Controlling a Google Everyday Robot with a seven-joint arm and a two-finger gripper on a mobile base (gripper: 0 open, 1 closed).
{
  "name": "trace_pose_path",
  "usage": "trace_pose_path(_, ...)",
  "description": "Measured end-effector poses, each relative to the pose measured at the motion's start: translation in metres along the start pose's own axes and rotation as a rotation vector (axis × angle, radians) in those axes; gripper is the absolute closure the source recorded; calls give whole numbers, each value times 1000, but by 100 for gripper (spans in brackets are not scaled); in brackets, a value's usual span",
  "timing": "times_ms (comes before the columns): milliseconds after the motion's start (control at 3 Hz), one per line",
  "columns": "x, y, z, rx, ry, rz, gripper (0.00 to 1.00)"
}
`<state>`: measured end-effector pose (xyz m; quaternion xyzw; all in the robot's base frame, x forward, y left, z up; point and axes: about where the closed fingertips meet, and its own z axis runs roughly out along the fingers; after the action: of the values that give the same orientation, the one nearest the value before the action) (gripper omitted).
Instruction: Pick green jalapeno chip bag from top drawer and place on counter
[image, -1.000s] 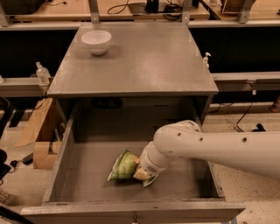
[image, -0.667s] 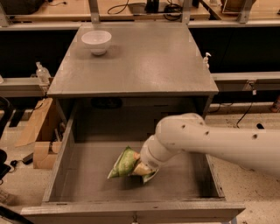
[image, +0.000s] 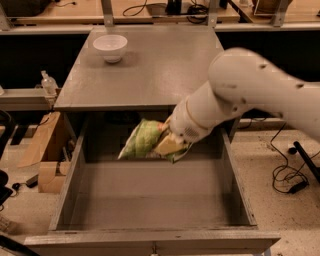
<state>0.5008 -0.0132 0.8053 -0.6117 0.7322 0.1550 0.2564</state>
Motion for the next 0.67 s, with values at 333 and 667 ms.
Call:
trace_pose_path(333,-28,-28,-46,7,-60,7,100)
trace_pose_path(667,-42,-60,-74,44,-134,44,100)
